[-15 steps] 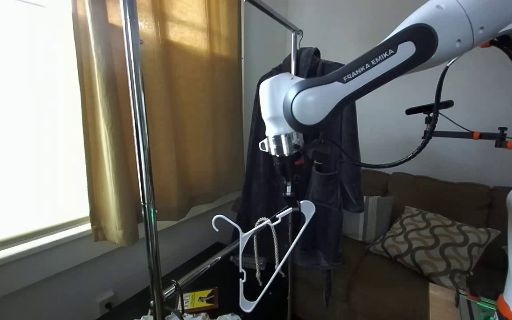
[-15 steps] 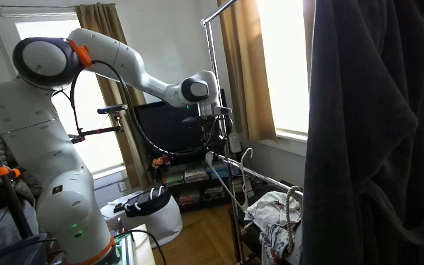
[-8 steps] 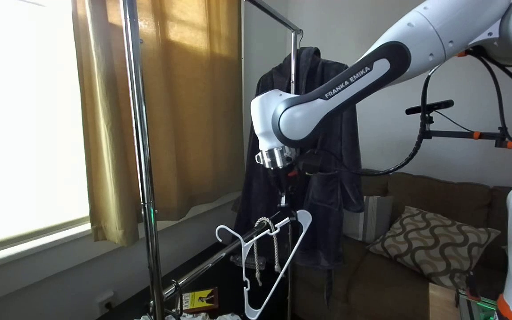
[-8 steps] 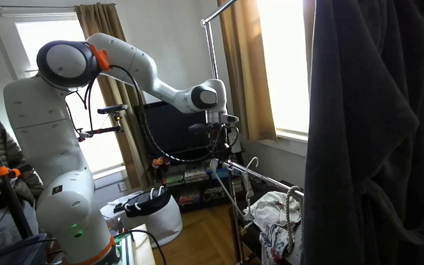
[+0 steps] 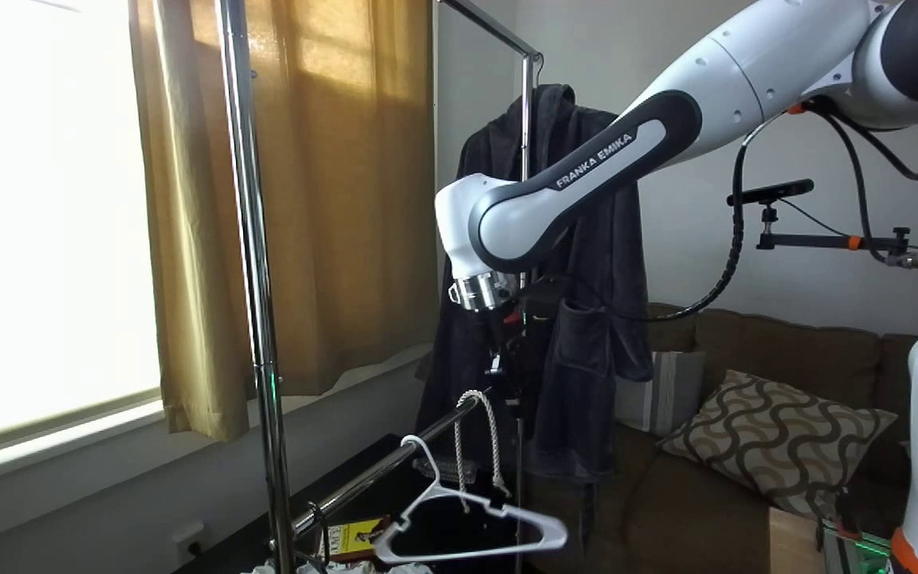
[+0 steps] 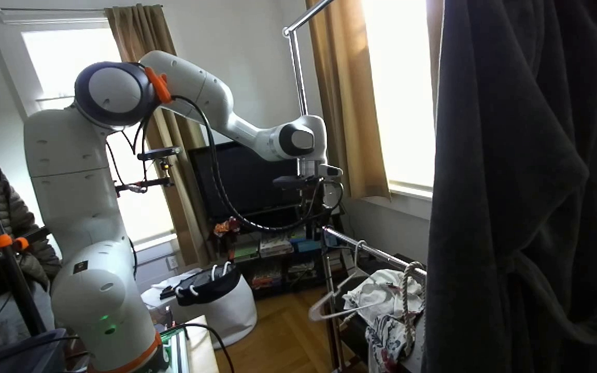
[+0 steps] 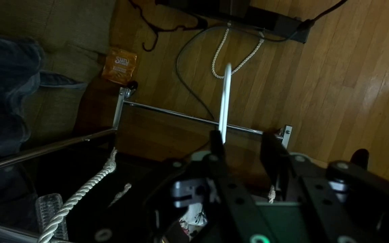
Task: Remove the white coat hanger from the top railing and put it on the bottom railing
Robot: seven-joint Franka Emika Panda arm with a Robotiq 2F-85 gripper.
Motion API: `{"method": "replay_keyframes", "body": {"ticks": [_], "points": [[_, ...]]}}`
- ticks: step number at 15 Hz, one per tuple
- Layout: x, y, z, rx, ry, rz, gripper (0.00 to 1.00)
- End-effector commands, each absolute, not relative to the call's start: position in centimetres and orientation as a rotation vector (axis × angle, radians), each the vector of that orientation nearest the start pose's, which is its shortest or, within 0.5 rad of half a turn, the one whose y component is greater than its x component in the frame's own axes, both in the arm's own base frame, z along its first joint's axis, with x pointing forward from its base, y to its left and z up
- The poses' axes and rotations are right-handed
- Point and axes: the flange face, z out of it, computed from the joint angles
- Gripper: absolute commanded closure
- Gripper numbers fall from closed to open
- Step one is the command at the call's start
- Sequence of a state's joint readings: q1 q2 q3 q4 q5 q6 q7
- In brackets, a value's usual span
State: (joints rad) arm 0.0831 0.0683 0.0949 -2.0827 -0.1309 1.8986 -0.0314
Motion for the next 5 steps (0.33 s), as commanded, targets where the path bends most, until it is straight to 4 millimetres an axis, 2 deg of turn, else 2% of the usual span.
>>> {"method": "replay_keyframes", "body": {"ticks": [1,4,5], "points": [[51.9,7.6,39.6,-3.192,-0.400,0.389,0.32],[51.1,6.8,40.9,-3.149,-0.544,0.338,0.10],[52.4,7.4,40.0,-3.190,-0.473,0.350,0.27]]}}
